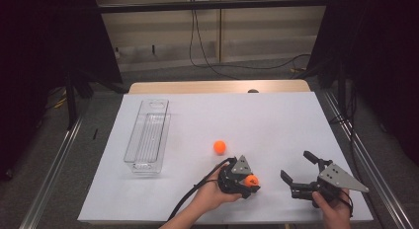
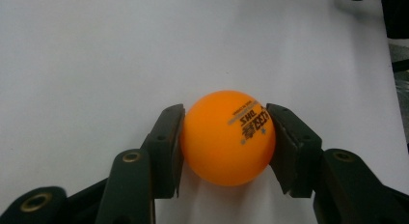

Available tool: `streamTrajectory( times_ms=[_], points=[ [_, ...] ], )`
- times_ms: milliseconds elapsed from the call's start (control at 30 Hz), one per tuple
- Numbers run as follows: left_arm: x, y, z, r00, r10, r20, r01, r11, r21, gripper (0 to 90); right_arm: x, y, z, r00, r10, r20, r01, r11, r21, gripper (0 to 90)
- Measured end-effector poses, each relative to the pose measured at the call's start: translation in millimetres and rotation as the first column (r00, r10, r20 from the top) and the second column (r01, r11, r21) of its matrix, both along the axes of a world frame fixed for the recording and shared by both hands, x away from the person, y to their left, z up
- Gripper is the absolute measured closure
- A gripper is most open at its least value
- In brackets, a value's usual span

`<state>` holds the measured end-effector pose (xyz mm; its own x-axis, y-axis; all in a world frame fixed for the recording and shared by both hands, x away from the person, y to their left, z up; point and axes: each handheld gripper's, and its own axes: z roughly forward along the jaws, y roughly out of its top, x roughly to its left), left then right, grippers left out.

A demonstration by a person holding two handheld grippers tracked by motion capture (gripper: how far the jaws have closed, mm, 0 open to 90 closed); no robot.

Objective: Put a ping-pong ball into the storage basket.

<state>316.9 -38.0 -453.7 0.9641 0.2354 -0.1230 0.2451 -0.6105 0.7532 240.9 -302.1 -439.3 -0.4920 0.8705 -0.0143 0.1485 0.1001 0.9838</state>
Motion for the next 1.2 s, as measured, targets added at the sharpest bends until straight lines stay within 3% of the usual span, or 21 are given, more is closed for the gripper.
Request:
streamTrajectory(
  times_ms=[433,1000,1200],
  points=[
    [3.2,5.2,4.4,0.9996,0.023,-0.018,-0.024,0.9996,-0.012,50.8,-0.2,-1.0,0.3,1.0000,-0.004,0.000,0.004,1.000,-0.001,0.6],
    [7.2,15.7,19.6,0.9974,0.055,-0.046,-0.058,0.9959,-0.069,50.8,2.1,1.2,-0.3,1.0000,0.000,0.000,0.000,1.000,-0.004,0.6],
    [10.2,20.3,22.7,0.9964,0.068,-0.051,-0.071,0.9957,-0.061,50.9,4.7,0.7,-0.8,1.0000,0.005,0.002,-0.005,1.000,-0.002,0.6]
  ],
)
